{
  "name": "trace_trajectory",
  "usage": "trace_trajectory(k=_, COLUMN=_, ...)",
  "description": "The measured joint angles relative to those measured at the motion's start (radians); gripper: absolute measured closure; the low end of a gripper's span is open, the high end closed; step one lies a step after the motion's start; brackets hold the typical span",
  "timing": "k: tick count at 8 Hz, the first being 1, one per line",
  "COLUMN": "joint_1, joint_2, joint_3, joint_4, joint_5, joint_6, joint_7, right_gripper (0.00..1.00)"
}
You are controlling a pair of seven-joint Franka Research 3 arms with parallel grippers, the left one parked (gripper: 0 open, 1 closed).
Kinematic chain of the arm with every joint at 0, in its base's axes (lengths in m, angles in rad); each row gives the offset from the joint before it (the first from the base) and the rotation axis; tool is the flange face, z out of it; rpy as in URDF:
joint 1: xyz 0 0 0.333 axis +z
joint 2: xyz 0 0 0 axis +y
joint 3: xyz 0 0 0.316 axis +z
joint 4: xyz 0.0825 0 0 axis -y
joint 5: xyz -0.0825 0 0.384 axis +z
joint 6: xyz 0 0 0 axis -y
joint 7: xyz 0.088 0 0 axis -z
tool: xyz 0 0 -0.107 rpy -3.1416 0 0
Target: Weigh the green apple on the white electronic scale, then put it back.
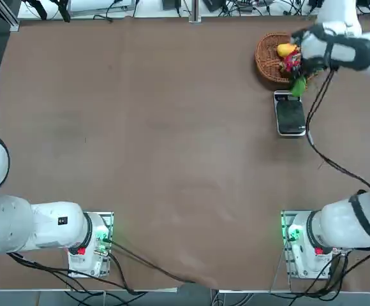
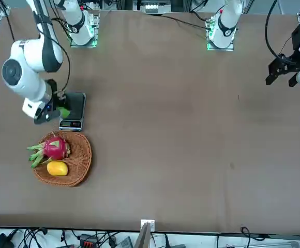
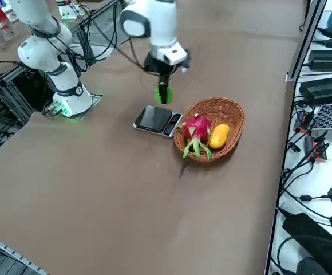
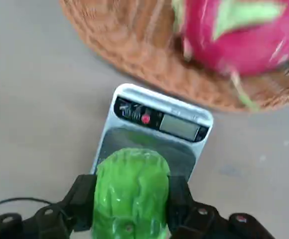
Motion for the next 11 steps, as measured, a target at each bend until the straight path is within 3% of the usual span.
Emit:
trace_trajectory(k=5, joint_1=-0.006, joint_2=0.007, joint_3=-0.001, joint_4=-0.137, joint_5=0.0, joint_6=0.141, joint_7=0.007, right_gripper=0.28)
trace_trajectory(k=8, joint_1=-0.02, joint_2=0.039, joint_3=-0.001, joint_4=-0.175, joint_5=0.0, joint_6=0.218, joint_7=0.008, right_gripper=0.28)
trace_trajectory(k=11, joint_1=-0.027, joint_2=0.058, joint_3=-0.002, joint_4=-0.177, joint_5=0.0, joint_6=0.224, joint_7=0.008, right_gripper=0.28)
